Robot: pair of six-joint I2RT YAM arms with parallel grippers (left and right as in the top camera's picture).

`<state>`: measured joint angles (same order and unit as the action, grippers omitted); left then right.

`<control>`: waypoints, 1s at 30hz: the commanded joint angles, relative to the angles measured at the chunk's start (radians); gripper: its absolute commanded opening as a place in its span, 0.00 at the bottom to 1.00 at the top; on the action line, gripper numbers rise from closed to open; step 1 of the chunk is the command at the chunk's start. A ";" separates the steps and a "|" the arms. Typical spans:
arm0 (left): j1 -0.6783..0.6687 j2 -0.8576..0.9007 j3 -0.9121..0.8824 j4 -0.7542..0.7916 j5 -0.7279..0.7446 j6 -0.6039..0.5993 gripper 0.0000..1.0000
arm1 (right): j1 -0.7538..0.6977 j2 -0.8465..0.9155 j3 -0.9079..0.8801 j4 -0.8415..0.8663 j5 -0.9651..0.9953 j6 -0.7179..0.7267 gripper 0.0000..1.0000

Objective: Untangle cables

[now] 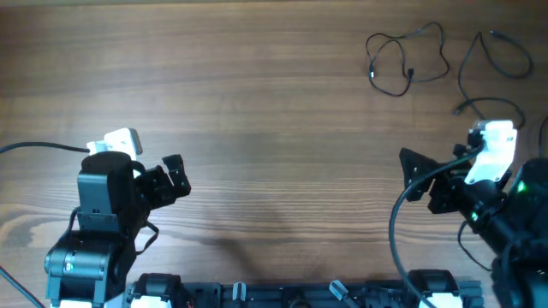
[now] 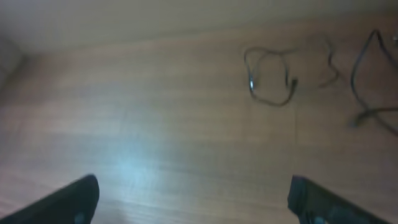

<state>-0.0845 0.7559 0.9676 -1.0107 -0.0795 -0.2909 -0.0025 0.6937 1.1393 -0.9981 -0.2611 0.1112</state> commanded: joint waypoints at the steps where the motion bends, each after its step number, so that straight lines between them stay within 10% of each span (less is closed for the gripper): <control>1: 0.005 0.000 0.001 0.002 -0.008 -0.006 1.00 | 0.005 -0.092 -0.136 0.105 -0.008 -0.032 1.00; 30: 0.005 0.000 0.001 0.002 -0.008 -0.006 1.00 | 0.005 -0.578 -0.756 0.684 -0.046 -0.033 1.00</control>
<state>-0.0849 0.7559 0.9676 -1.0103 -0.0814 -0.2913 -0.0025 0.1730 0.4355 -0.3511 -0.2836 0.0845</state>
